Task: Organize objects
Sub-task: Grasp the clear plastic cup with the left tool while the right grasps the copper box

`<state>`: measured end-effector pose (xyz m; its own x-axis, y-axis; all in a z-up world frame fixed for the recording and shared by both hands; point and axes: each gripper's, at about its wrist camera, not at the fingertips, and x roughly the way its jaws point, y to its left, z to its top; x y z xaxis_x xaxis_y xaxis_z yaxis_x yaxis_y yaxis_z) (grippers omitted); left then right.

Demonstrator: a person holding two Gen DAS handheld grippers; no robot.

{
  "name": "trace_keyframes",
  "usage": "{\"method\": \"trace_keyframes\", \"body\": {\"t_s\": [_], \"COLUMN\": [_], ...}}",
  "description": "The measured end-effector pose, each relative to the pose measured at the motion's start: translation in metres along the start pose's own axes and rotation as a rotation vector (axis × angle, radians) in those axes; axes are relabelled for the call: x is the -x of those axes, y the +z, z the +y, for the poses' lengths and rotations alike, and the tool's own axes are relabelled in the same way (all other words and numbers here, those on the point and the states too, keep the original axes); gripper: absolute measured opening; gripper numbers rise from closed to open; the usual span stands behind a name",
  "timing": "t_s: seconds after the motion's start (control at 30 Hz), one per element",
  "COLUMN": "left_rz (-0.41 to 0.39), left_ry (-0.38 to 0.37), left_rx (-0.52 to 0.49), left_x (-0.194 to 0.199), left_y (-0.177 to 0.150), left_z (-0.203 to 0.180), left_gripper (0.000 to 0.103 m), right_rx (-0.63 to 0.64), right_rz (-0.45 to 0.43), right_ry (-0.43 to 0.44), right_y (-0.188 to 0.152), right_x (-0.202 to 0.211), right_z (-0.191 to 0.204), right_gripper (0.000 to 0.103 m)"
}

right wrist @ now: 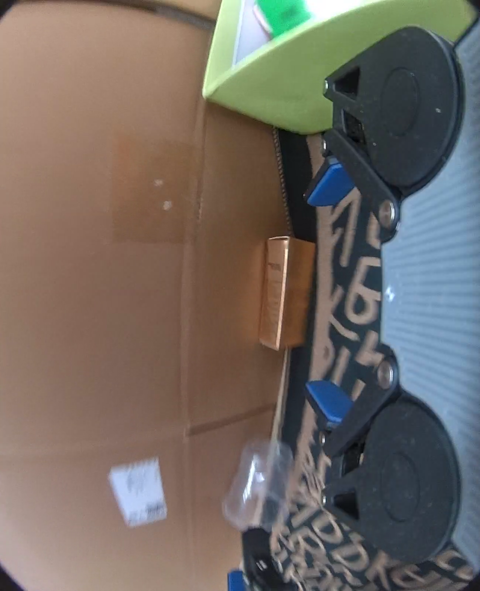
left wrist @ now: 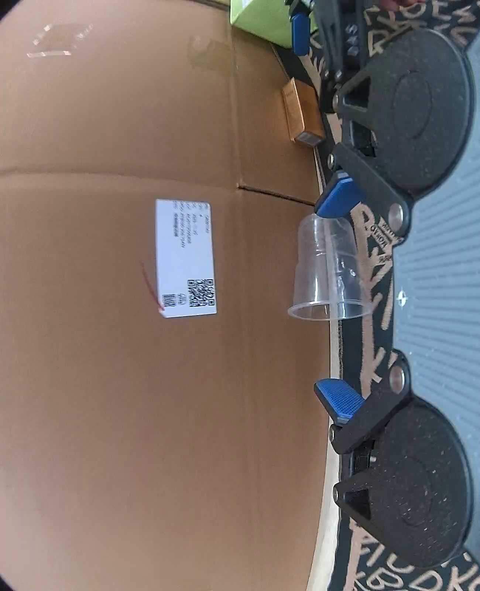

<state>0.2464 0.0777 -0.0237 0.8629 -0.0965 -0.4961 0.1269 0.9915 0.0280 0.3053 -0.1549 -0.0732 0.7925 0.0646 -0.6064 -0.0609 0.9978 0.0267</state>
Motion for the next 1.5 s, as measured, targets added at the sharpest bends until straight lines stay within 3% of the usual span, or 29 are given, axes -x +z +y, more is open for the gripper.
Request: {"method": "trace_keyframes", "body": {"t_s": [0.17,0.23,0.27,0.3,0.37,0.53,0.57,0.6,0.83,1.03,1.13,1.2,1.33,1.4,1.5], "left_rz": [0.024,0.023,0.023,0.031,0.057,0.067,0.069,0.075,0.105,0.129,0.148,0.155,0.144,0.132,0.094], "left_ry": [-0.045,-0.054,-0.057,-0.059,-0.104,-0.162,-0.173,-0.187,-0.294,-0.398,-0.418,-0.398,-0.375,-0.365,-0.354], "left_rx": [-0.009,-0.018,-0.023,-0.026,-0.014,-0.018,-0.018,-0.01,0.002,-0.022,-0.031,-0.042,-0.052,-0.05,-0.059], "left_x": [-0.021,-0.026,-0.028,-0.03,-0.032,-0.013,-0.007,-0.002,0.052,0.093,0.112,0.121,0.129,0.131,0.133], "left_y": [0.002,0.002,0.002,0.002,0.001,-0.003,-0.004,-0.006,-0.03,-0.069,-0.093,-0.106,-0.116,-0.114,-0.111], "left_z": [0.0,-0.001,-0.001,-0.002,-0.001,-0.008,-0.011,-0.013,-0.045,-0.083,-0.097,-0.103,-0.108,-0.11,-0.117], "left_gripper": [0.097,0.091,0.083,0.066,0.047,0.023,0.01,0.005,0.005,0.005,0.005,0.019,0.036,0.058,0.062], "right_rx": [-0.029,-0.026,-0.027,-0.032,-0.033,-0.014,-0.018,-0.018,-0.046,-0.021,-0.003,0.033,0.163,0.238,0.367], "right_rz": [0.029,0.028,0.036,0.049,0.041,0.032,0.03,0.022,-0.003,-0.039,0.001,0.041,0.027,-0.004,-0.045], "right_ry": [0.002,-0.006,-0.002,0.002,0.003,0.041,0.057,0.074,0.179,0.17,0.169,0.198,0.217,0.227,0.318], "right_y": [0.008,0.008,0.008,0.006,0.003,-0.015,-0.02,-0.026,-0.076,-0.126,-0.145,-0.158,-0.169,-0.168,-0.166], "right_x": [-0.029,-0.035,-0.038,-0.04,-0.038,-0.017,-0.011,-0.002,0.076,0.151,0.183,0.198,0.215,0.219,0.217], "right_z": [0.0,0.001,0.0,-0.002,-0.004,-0.009,-0.011,-0.013,-0.038,-0.053,-0.061,-0.064,-0.066,-0.069,-0.074], "right_gripper": [0.103,0.097,0.094,0.083,0.083,0.083,0.083,0.083,0.083,0.083,0.084,0.09,0.091,0.091,0.095]}}
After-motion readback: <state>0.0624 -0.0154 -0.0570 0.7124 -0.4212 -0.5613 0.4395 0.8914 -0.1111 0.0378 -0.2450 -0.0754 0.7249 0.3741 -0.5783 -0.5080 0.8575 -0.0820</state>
